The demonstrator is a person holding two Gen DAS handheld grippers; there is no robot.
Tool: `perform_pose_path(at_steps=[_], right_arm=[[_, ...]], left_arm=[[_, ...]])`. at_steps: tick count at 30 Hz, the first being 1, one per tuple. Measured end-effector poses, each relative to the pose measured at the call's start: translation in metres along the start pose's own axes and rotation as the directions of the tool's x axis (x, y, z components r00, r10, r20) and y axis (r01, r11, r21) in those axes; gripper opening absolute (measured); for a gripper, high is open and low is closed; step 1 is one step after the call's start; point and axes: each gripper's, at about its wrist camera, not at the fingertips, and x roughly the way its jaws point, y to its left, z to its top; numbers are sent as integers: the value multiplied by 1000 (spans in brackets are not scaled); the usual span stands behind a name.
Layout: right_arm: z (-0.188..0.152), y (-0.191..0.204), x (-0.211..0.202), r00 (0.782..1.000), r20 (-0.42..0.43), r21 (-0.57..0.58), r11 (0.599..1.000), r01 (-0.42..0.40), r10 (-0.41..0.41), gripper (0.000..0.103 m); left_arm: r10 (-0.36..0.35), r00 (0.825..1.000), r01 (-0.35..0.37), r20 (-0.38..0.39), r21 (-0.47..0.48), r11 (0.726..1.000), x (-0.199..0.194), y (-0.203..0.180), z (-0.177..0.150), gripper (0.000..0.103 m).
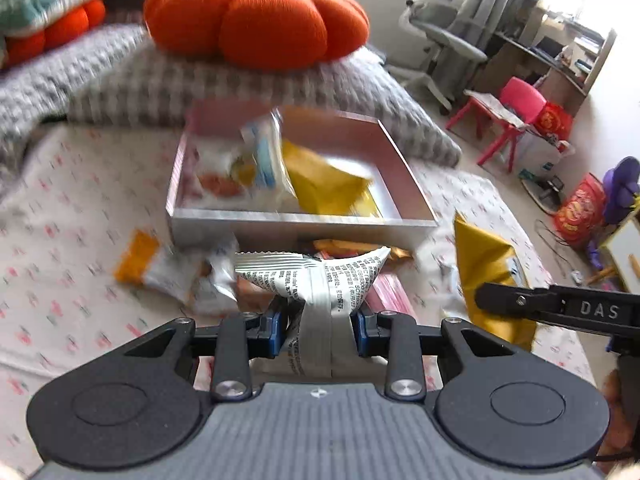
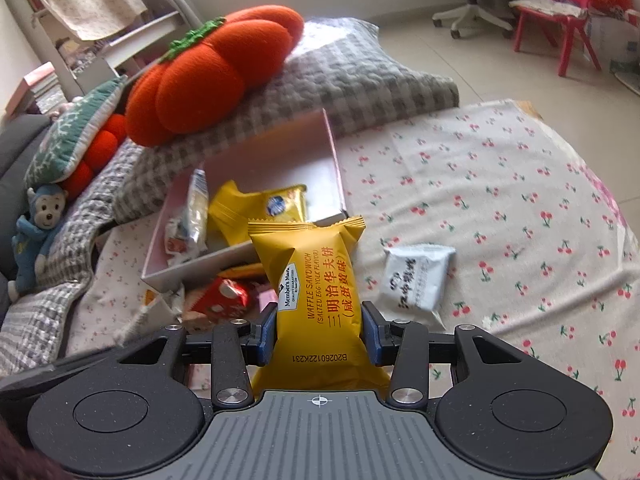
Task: Organize snacks
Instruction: 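Lift both held packs and carry them toward the pink box, then lower both packs into the pink box and open both tools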
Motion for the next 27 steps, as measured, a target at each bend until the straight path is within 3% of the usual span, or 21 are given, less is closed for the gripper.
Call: perform_pose_path(at_steps=[11, 15, 20, 27], right_arm=[[23, 18, 12, 999, 51, -29, 1000, -8, 9, 42], [34, 26, 27, 999, 52, -47, 999, -8, 11, 42], [55, 32, 51, 999, 55, -63, 998, 4, -1, 42], [81, 27, 79, 998, 62, -30, 1000, -3, 5, 42]], left_arm=[[23, 999, -21, 35, -55, 998, 11, 17, 27, 30], [66, 996, -63, 61, -44, 997, 18, 26, 47, 30], [74, 995, -68, 63, -88, 994, 32, 41, 68, 30], [102, 993, -98, 63, -64, 993, 54, 47, 86, 30]])
